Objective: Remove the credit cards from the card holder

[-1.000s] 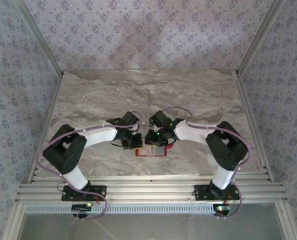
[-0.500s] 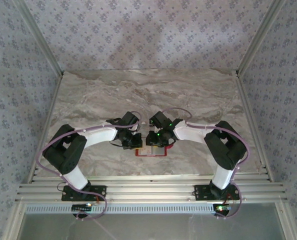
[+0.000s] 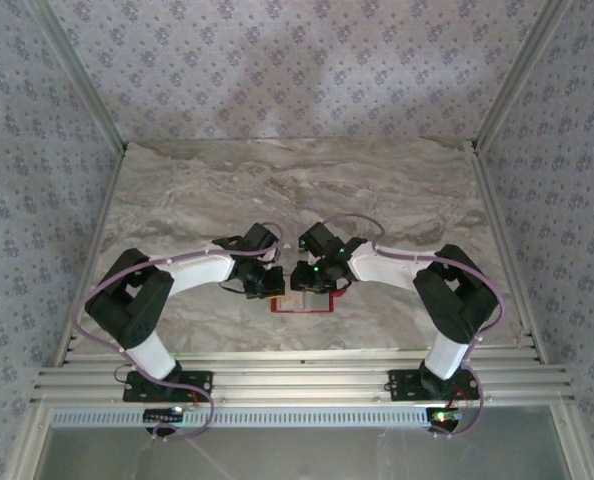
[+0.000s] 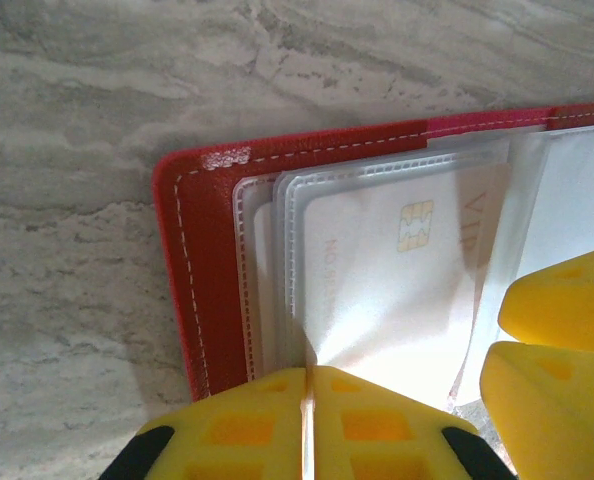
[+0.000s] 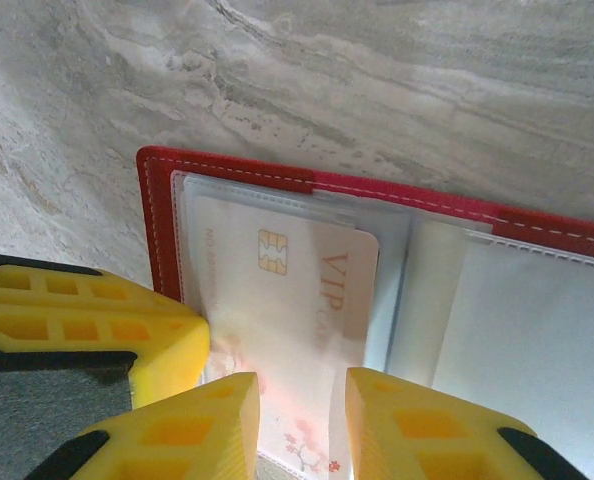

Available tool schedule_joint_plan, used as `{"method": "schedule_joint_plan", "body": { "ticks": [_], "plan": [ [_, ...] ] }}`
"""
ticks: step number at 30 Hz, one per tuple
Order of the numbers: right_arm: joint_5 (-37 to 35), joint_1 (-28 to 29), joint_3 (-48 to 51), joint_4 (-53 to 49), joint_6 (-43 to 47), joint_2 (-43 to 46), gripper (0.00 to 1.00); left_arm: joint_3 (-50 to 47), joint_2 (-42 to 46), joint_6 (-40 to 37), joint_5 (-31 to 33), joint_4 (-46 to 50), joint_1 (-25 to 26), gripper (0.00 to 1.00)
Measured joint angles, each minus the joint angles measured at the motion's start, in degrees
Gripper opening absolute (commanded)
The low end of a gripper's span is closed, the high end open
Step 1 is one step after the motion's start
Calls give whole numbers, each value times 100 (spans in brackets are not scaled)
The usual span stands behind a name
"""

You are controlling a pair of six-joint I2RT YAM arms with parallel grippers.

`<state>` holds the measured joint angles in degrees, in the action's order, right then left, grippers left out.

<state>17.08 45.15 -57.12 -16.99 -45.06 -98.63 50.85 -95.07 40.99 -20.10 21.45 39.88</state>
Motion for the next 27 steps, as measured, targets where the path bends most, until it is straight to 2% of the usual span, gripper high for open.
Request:
{"method": "schedule_joint_plan", "body": {
  "ticks": [17, 27],
  "plan": [
    [68, 0, 72, 188, 2, -177, 29, 0, 2, 0, 0, -2, 0, 11],
    [-367, 63, -81, -396, 160, -85, 29, 0, 0, 0, 20, -2, 7, 11]
  ]
}}
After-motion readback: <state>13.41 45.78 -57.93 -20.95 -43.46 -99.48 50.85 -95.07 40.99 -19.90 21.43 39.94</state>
